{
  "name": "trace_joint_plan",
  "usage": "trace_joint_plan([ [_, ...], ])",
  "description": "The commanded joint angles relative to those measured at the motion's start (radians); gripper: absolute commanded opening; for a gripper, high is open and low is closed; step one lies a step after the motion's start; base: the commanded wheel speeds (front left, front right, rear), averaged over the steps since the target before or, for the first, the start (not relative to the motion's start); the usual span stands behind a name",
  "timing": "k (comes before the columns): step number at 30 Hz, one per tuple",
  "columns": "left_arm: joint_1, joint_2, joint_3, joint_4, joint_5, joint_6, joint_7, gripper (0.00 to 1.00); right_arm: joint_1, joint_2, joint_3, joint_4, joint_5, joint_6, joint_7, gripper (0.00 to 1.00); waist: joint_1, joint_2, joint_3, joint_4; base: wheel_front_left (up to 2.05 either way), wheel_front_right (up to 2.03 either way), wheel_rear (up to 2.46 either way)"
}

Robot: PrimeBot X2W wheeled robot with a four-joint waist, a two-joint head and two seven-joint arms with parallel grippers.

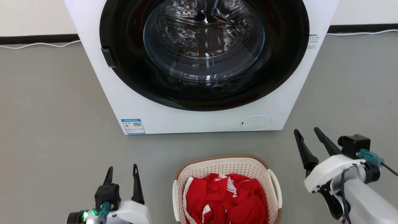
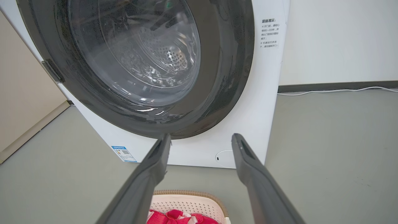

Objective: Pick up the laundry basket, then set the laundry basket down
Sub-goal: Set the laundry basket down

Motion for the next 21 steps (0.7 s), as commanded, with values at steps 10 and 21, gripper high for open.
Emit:
trace_joint_plan([
  [10, 0.109, -0.015, 0.140, -0.161, 0.083, -0.041, -0.009, 1.00, 0.186, -0.007, -0.175, -0.234, -0.145, -0.001, -0.013, 1.00, 0.0000, -0.0001, -0.009, -0.006, 0.00, 0.00, 0.00],
  [21, 0.228, -0.018, 0.169, -0.291, 0.121, -0.060, -0.009, 1.00, 0.344, -0.002, -0.285, -0.365, -0.222, -0.001, -0.014, 1.00, 0.0000, -0.0001, -0.016, -0.016, 0.00, 0.00, 0.00],
])
